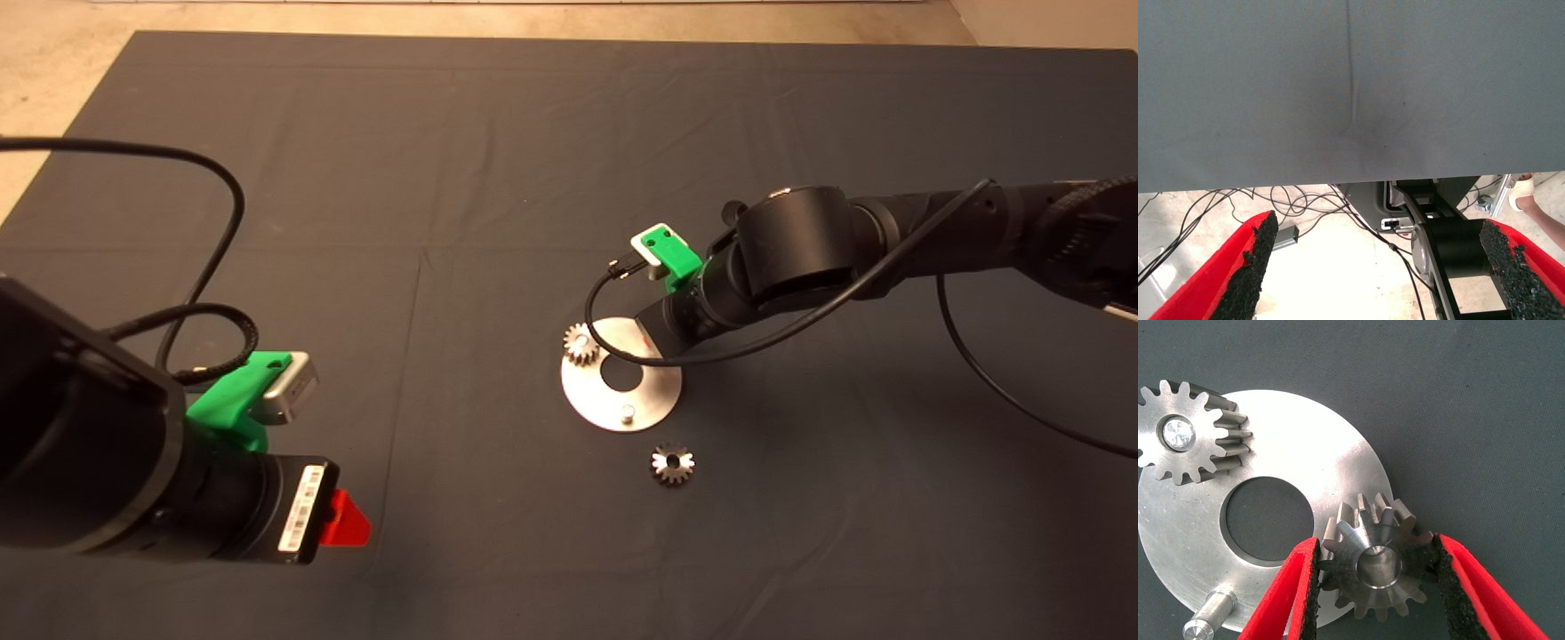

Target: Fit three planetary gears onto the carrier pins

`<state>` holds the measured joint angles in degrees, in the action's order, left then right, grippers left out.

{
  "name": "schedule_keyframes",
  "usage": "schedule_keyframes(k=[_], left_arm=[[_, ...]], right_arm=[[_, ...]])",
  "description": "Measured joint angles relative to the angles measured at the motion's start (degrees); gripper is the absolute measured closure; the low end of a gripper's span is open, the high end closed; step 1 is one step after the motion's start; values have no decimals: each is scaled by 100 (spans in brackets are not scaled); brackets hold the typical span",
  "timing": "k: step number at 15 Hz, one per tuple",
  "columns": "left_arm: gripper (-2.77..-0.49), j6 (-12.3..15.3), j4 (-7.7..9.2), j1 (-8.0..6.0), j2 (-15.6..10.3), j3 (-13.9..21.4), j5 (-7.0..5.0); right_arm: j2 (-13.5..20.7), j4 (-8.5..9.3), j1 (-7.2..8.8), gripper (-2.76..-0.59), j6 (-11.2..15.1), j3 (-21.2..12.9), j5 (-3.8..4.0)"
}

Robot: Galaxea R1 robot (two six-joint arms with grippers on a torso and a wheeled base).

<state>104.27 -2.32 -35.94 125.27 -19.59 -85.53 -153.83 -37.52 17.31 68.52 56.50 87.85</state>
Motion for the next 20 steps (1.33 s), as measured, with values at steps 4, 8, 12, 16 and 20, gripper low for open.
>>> schedule_keyframes(k=[4, 8, 12, 16, 20], left_arm=[[-217, 0, 0, 0, -2, 0, 0], [-217, 0, 0, 0, -2, 0, 0], [-217, 0, 0, 0, -2, 0, 0], [-217, 0, 0, 0, -2, 0, 0], [-217, 0, 0, 0, -2, 0, 0]], right_arm=[[2, -2, 0, -107, 17, -5, 0], [5, -2, 0, -107, 16, -9, 0], [20, -2, 0, -107, 16, -9, 2], [21, -2, -3, -107, 16, -9, 0], [20, -8, -65, -107, 13, -9, 0]])
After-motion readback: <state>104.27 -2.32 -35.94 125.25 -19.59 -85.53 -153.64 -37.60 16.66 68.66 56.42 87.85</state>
